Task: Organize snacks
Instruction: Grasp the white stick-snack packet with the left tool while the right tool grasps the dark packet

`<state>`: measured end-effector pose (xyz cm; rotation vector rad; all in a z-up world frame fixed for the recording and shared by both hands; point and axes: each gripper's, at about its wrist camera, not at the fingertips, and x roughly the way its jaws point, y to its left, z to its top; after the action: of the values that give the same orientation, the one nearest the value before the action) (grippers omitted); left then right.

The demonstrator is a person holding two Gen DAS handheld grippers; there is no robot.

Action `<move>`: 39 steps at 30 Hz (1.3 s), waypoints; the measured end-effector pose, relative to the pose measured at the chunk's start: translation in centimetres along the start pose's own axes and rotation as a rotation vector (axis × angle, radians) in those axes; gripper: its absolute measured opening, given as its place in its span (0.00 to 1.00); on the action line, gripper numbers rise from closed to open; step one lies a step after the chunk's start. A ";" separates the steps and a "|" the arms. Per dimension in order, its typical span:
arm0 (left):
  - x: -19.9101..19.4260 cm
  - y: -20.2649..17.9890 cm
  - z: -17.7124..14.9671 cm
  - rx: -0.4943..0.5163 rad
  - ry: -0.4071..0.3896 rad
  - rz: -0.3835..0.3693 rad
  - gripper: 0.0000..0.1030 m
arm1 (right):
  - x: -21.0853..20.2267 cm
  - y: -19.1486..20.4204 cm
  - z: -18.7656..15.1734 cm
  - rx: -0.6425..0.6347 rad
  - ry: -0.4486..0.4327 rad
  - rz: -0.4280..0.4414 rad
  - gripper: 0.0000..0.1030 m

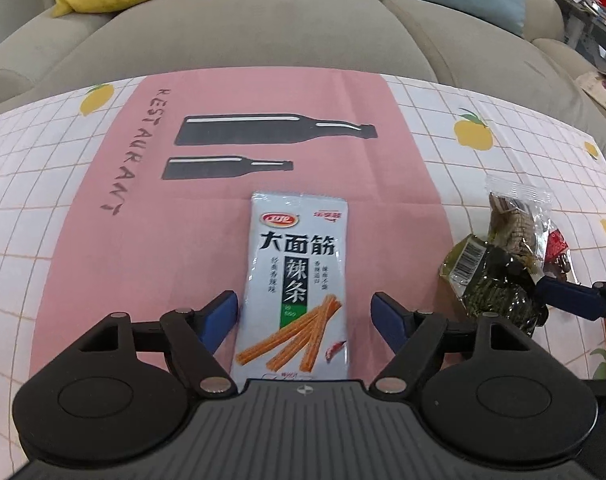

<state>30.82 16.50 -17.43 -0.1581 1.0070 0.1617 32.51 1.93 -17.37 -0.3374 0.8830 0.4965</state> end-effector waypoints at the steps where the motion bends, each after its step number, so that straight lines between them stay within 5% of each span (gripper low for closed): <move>1: 0.1 -0.2 0.0 0.010 -0.005 0.004 0.82 | -0.1 0.0 -0.2 -0.001 -0.007 -0.001 0.64; 5: -0.2 -0.8 -0.5 0.048 -0.026 0.032 0.60 | -0.6 0.0 -0.5 0.012 -0.018 -0.006 0.58; 12: -1.8 -1.4 -2.0 0.043 0.024 0.031 0.55 | -2.5 -0.1 -2.3 0.108 -0.002 -0.014 0.52; 27: -7.4 -2.6 -9.6 0.054 0.171 -0.020 0.55 | -8.5 1.5 -9.8 0.114 0.014 -0.049 0.49; 39: -7.8 -2.6 -9.8 0.028 0.078 -0.034 0.80 | -9.4 1.3 -11.1 0.039 -0.084 -0.072 0.75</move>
<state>19.20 11.43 -15.81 -0.1572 1.0833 0.1114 19.58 -4.88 -16.53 -0.3092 0.7953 0.4231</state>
